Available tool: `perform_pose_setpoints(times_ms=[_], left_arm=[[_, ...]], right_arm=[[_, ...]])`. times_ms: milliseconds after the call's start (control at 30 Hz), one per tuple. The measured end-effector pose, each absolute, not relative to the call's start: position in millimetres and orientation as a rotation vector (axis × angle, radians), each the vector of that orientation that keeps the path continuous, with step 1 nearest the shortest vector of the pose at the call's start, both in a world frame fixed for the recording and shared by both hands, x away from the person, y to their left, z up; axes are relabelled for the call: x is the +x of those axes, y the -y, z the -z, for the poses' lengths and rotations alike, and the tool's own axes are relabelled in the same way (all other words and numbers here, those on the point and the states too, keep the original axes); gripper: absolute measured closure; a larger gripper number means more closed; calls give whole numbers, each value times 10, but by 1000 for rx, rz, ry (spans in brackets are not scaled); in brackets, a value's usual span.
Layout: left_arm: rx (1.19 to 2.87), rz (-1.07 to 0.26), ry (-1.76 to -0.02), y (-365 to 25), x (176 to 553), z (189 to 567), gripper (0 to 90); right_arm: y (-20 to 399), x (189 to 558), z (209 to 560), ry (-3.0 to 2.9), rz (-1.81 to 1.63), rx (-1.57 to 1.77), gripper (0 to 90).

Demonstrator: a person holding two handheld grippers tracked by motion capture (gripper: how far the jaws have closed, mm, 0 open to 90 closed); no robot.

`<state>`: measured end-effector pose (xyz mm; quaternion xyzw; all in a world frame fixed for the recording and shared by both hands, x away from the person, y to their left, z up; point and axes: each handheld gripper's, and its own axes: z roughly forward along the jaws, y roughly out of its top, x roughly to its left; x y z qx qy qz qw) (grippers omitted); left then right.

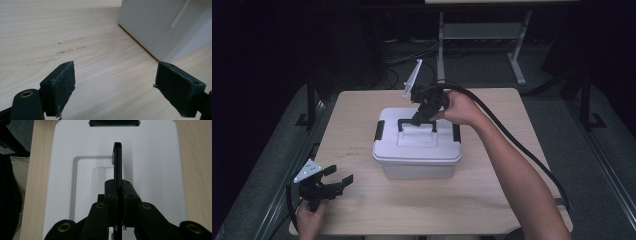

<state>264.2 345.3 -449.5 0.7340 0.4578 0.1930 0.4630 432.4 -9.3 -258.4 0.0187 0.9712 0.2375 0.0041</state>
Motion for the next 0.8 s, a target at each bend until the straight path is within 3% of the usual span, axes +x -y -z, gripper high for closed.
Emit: perform_pose_setpoints(times_ms=[800], left_arm=[[1800, -479, -1134, -3475, 2628, 4490, 154]], right_arm=[[64, 4386, 2682, -3063, -747, 47, 845]])
